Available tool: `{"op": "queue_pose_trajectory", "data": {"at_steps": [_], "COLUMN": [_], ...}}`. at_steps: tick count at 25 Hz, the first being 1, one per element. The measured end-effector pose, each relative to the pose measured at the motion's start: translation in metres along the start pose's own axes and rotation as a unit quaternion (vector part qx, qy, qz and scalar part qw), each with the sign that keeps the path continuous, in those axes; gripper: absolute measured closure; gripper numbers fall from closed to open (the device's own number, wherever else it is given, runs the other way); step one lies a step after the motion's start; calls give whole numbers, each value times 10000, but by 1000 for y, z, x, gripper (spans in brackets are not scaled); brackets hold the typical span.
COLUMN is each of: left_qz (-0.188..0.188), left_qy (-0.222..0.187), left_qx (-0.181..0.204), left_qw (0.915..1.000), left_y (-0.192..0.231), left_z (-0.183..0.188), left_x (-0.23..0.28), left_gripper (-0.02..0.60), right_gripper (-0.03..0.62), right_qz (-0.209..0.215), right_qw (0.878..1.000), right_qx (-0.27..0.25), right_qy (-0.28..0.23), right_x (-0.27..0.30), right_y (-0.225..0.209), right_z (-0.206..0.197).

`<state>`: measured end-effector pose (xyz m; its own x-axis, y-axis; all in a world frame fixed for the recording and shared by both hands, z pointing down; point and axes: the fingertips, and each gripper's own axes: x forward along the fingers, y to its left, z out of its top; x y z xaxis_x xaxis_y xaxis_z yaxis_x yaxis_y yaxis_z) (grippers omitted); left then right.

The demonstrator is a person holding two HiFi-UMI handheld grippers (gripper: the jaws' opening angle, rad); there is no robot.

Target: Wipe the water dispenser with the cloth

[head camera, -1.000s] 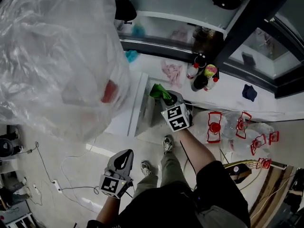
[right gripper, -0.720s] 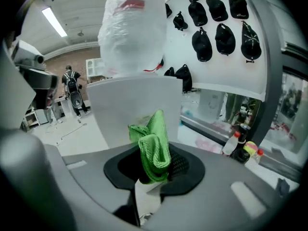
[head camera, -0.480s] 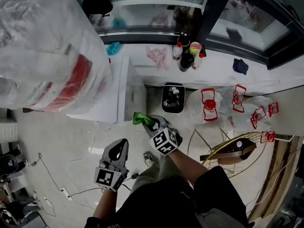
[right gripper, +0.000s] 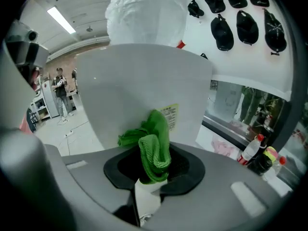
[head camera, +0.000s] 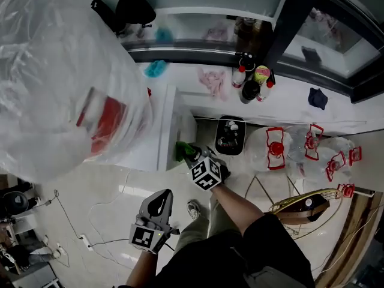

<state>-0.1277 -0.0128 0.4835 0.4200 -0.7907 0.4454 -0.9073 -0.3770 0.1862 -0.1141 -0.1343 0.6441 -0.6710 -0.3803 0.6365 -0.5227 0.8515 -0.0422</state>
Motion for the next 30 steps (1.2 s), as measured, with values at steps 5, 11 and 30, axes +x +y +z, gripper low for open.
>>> {"op": "queue_pose_trajectory", "data": {"at_steps": [5, 11, 30], "left_qz": [135, 277, -72], "left_qy": [53, 50, 90], "left_qx": [-157, -304, -120], "left_qw": [9998, 9991, 9999], "left_y": [5, 14, 17], "left_z": [0, 2, 1], "left_x": [19, 39, 34], "left_gripper": [580, 580, 580], "right_gripper": [500, 500, 500], "right_qz": [-182, -394, -948], "right_qw": [9998, 9989, 9936], "right_qx": [1, 86, 612], "right_qy": [107, 251, 98], "right_x": [34, 69, 17], "right_y": [-61, -121, -107], "right_z": [12, 25, -18]}}
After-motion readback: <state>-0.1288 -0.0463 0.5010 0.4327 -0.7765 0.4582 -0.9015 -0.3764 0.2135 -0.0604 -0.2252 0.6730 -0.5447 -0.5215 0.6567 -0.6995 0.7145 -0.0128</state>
